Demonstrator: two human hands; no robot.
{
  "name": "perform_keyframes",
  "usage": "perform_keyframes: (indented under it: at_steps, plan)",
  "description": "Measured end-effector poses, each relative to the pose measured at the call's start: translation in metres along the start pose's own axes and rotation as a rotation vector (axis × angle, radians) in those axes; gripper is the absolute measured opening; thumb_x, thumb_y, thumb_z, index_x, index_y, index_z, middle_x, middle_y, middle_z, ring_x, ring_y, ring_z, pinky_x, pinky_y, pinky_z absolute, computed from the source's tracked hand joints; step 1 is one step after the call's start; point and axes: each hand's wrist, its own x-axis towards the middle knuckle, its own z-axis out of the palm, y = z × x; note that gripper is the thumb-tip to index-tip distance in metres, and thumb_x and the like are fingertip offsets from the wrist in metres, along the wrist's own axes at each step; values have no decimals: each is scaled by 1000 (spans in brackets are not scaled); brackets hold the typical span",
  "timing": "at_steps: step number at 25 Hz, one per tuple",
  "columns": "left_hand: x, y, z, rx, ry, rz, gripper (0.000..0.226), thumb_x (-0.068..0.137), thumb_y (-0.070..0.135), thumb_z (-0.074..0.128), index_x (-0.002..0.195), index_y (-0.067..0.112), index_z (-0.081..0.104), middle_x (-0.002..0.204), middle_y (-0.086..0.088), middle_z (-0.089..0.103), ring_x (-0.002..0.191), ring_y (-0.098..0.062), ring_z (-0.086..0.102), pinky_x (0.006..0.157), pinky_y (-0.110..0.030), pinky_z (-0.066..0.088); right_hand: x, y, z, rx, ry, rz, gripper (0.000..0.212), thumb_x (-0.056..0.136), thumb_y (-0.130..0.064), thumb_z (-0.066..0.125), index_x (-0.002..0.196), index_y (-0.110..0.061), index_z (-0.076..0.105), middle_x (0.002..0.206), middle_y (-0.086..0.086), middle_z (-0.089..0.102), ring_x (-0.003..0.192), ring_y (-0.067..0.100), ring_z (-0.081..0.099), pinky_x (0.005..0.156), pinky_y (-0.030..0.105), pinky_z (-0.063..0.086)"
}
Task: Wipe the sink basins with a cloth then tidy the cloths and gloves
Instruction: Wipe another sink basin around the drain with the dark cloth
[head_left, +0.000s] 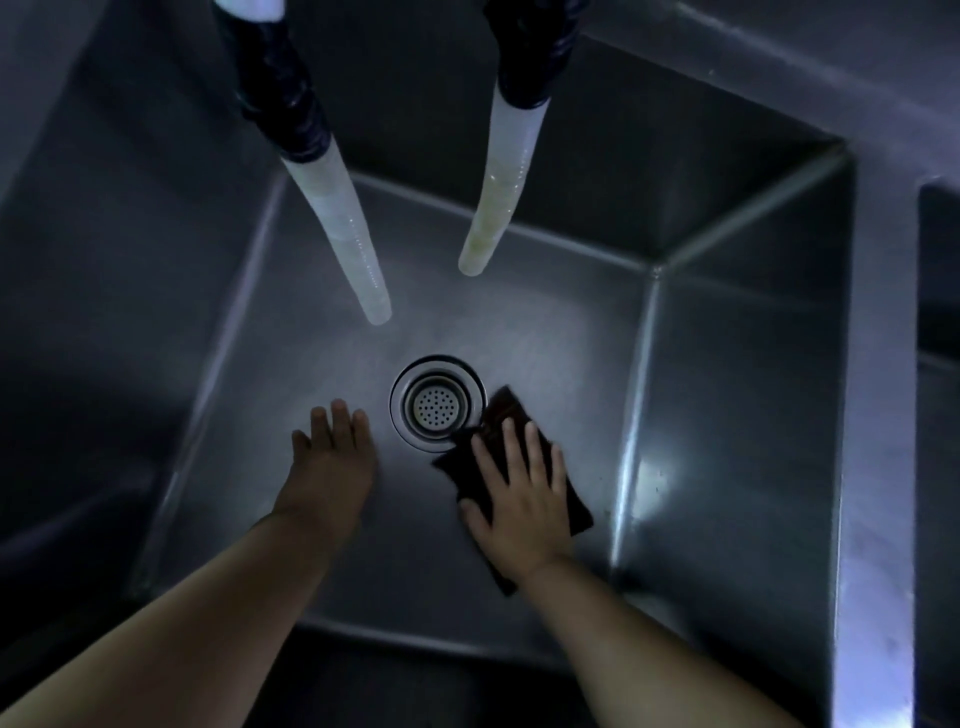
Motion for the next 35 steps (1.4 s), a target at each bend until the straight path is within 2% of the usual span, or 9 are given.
perform_keyframes:
  at_steps: [6, 10, 15, 22, 27, 31, 35]
  plan:
    - [3, 0, 1, -12, 0, -2, 112, 82, 38, 66, 142, -9, -16, 151, -34, -11, 140, -50, 2, 115, -51, 17, 137, 84, -34, -28, 102, 326, 69, 89, -53, 29, 150, -23, 17, 157, 14, 15, 145, 33, 11, 117, 52, 6]
    - [6, -1, 2, 8, -12, 8, 115, 81, 40, 67, 141, -10, -16, 150, -35, -12, 140, -51, 1, 115, -51, 18, 180, 121, -43, -58, 144, 350, 69, 89, -53, 24, 150, -20, 17, 157, 15, 17, 144, 34, 12, 117, 50, 5]
    - [7, -1, 5, 28, -6, 8, 118, 79, 44, 68, 141, -10, -16, 150, -35, -11, 140, -50, 3, 114, -51, 20, 151, 114, -37, -34, 134, 341, 67, 92, -49, 32, 150, -19, 16, 157, 17, 14, 145, 34, 9, 118, 48, 3]
    - [6, -1, 6, 10, 14, 29, 120, 76, 45, 72, 143, -9, -12, 151, -35, -7, 139, -51, 6, 113, -51, 23, 44, 64, -20, -18, 60, 351, 70, 88, -51, 29, 149, -19, 22, 156, 18, 17, 144, 35, 11, 118, 49, -1]
    - [4, -4, 12, 30, 79, 55, 122, 73, 49, 73, 143, -8, -8, 151, -35, -2, 138, -51, 11, 110, -52, 27, -34, 36, -4, -65, -43, 241, 72, 87, -50, 31, 148, -12, 26, 152, 25, 23, 142, 43, 15, 114, 60, 10]
    - [3, -5, 15, 39, 94, 56, 122, 73, 51, 72, 144, -7, -8, 151, -35, -2, 138, -51, 12, 109, -52, 27, -70, 30, -2, -176, -142, 43, 77, 85, -54, 32, 145, -6, 32, 148, 32, 27, 138, 49, 20, 109, 66, 13]
    - [-2, -13, 13, -3, 79, 103, 119, 74, 49, 72, 146, -3, -8, 153, -30, -4, 140, -48, 10, 110, -50, 27, -75, 11, -7, -219, -181, -248, 80, 81, -55, 55, 144, -10, 35, 147, 28, 31, 137, 48, 23, 107, 66, 19]
